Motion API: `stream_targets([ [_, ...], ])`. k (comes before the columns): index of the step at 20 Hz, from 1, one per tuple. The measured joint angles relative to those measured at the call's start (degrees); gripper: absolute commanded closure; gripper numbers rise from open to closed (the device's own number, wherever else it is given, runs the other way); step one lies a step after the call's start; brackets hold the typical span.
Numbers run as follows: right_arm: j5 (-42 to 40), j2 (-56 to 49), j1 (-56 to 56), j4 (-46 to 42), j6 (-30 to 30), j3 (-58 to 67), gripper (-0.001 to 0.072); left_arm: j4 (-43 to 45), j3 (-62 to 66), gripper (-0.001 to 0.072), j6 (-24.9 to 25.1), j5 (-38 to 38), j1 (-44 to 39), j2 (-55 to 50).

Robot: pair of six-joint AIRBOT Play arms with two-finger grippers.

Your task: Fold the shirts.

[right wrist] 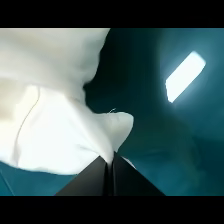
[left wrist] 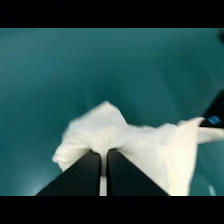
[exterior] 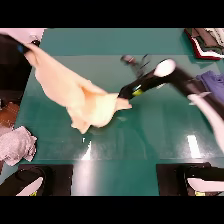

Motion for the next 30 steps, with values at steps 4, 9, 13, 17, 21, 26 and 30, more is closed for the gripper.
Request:
stream_targets([
  [4,-0.1,13.9,-9.0,-0.7,0.9,3.0,0.0698,-6.5,5.6,0.0681,0.9,9.4,0.0,0.0],
  [9,1.1,22.1,-15.4,-1.3,3.3,11.2,0.0697,-19.0,7.2,0.0681,6.4,14.5,0.0,-1.7],
  [13,7.0,23.5,-12.4,-1.4,6.2,9.9,0.0695,-14.2,6.7,0.0681,7.7,4.4,0.0,-4.9],
  [17,9.2,23.8,-2.5,-1.4,7.7,-0.5,0.0191,-4.8,2.4,0.0681,7.9,-6.7,0.0,-7.8],
  [21,6.5,24.0,4.6,-1.4,8.1,-9.9,0.0147,1.5,-2.7,0.068,7.8,-10.8,0.0,-8.7],
  [26,3.9,22.7,-2.8,-1.4,8.3,-15.8,0.0162,3.8,-4.7,0.068,7.4,-12.1,0.0,-8.9],
  [30,3.9,16.5,-13.6,-1.4,7.0,-20.3,0.0163,4.2,-5.1,0.068,7.0,-12.4,0.0,-8.9],
])
